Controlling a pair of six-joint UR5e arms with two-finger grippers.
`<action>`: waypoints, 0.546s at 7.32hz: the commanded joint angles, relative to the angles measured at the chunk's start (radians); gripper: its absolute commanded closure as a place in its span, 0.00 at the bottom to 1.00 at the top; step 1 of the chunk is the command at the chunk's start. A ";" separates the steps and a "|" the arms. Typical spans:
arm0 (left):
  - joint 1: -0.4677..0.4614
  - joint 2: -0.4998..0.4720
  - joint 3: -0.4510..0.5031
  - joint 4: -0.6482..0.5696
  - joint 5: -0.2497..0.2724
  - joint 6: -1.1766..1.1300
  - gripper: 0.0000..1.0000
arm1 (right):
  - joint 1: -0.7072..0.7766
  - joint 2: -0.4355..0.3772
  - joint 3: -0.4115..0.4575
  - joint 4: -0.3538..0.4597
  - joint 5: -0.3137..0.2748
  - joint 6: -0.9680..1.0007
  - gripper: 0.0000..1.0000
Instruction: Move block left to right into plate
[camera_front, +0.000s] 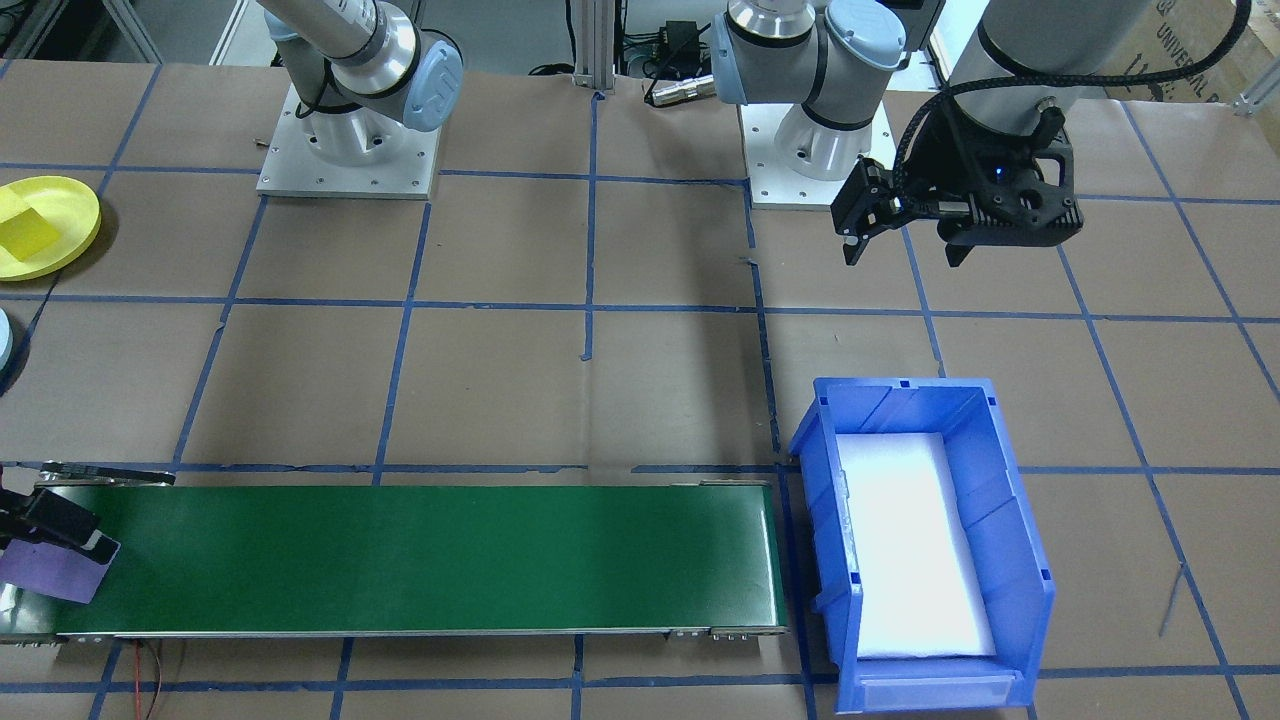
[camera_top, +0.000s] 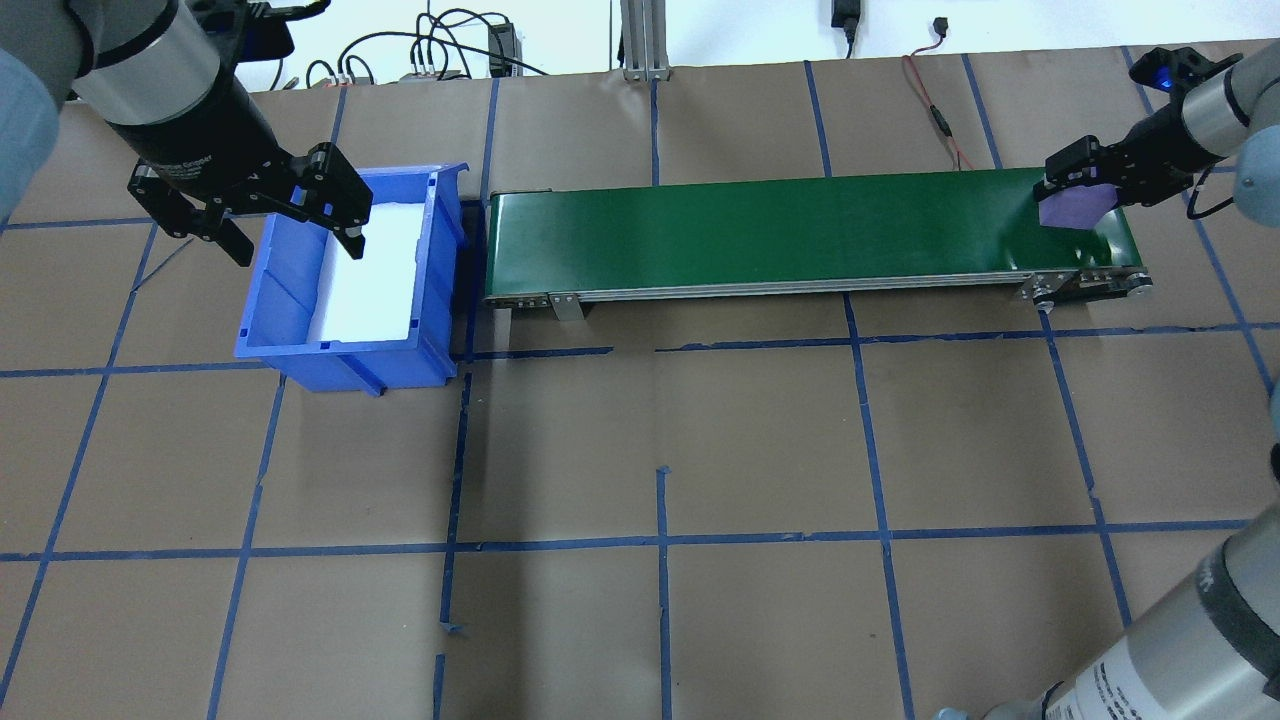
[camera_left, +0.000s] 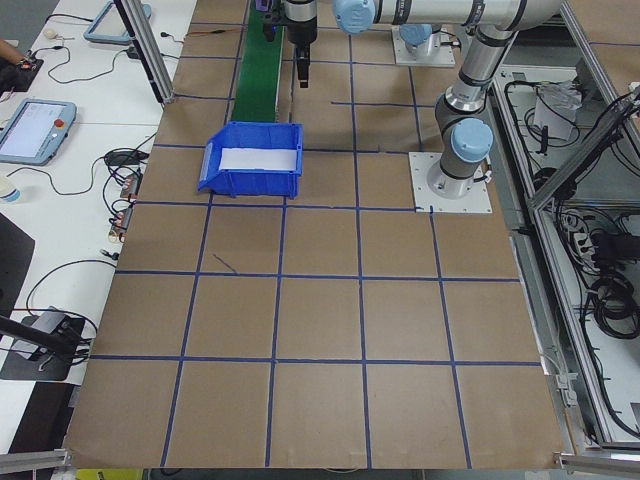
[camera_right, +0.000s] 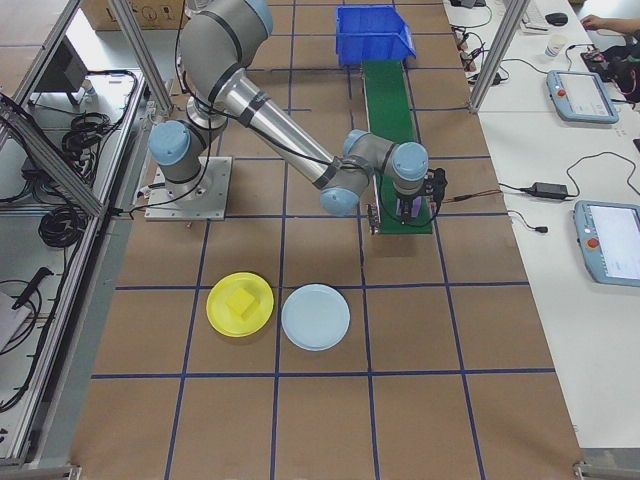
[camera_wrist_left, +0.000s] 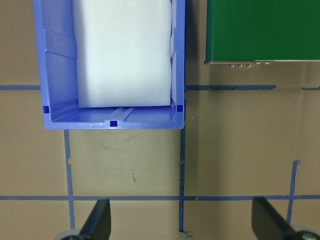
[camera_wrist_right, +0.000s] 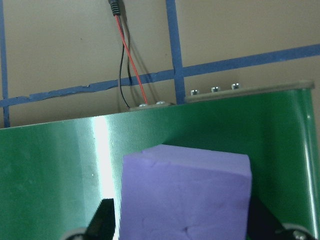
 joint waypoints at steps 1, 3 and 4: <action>0.005 -0.004 0.001 0.004 -0.041 -0.005 0.00 | -0.001 -0.005 0.002 -0.071 -0.077 -0.042 0.64; 0.010 -0.004 0.001 0.004 -0.043 -0.002 0.00 | -0.003 -0.071 0.019 -0.059 -0.099 -0.087 0.70; 0.010 -0.003 0.001 -0.004 -0.034 -0.002 0.00 | -0.024 -0.126 0.042 0.011 -0.158 -0.117 0.69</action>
